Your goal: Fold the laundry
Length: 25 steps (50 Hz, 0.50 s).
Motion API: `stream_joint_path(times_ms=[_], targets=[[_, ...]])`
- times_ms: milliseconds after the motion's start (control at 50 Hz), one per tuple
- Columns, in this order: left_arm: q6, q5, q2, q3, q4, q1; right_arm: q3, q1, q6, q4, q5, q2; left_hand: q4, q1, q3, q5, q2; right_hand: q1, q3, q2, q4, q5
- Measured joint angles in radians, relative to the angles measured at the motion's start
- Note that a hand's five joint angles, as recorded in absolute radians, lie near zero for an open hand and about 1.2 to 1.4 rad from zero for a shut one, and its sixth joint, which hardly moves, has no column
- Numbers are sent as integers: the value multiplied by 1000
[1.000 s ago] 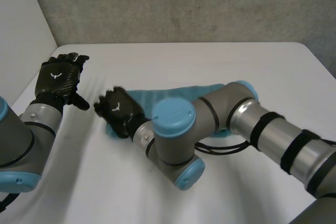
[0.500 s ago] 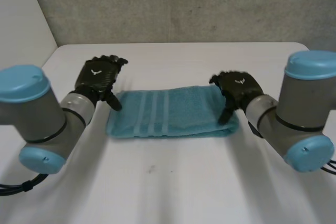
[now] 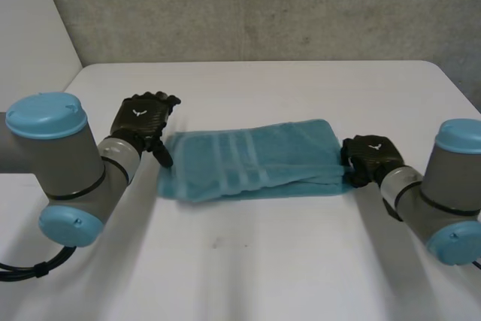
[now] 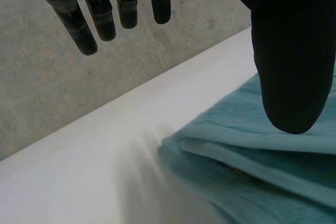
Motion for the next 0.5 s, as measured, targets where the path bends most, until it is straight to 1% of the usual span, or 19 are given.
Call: stream_joint_path(times_ms=[80,120,220,260,280,360,420,440,500], targets=[[1,0,16,-15,13,1,-3,-30,-27,28,1,-22,0,0,0,0,0,0,0,0,0,0],[2,1,38,-31,21,1,-14,-54,-69,69,2,-69,0,0,0,0,0,0,0,0,0,0],[3,3,75,-52,25,4,-69,-48,-112,118,3,-140,0,0,0,0,0,0,0,0,0,4],[3,3,92,-60,26,6,-119,-6,-117,131,3,-160,0,0,0,0,0,0,0,0,0,15],[2,3,100,-65,26,7,-157,35,-115,136,3,-165,0,0,0,0,0,0,0,0,1,22],[1,2,115,-71,25,11,-245,153,-107,138,-1,-150,0,0,0,0,0,0,0,0,1,27],[-3,1,129,-76,25,16,-331,287,-105,134,-8,-91,0,0,0,0,0,0,0,0,1,28],[-3,1,129,-76,25,16,-331,287,-105,134,-8,-91,0,0,0,0,0,0,0,0,1,28],[-7,-4,141,-81,25,20,-405,424,-105,129,-15,0,0,0,0,0,0,0,1,0,1,28]])
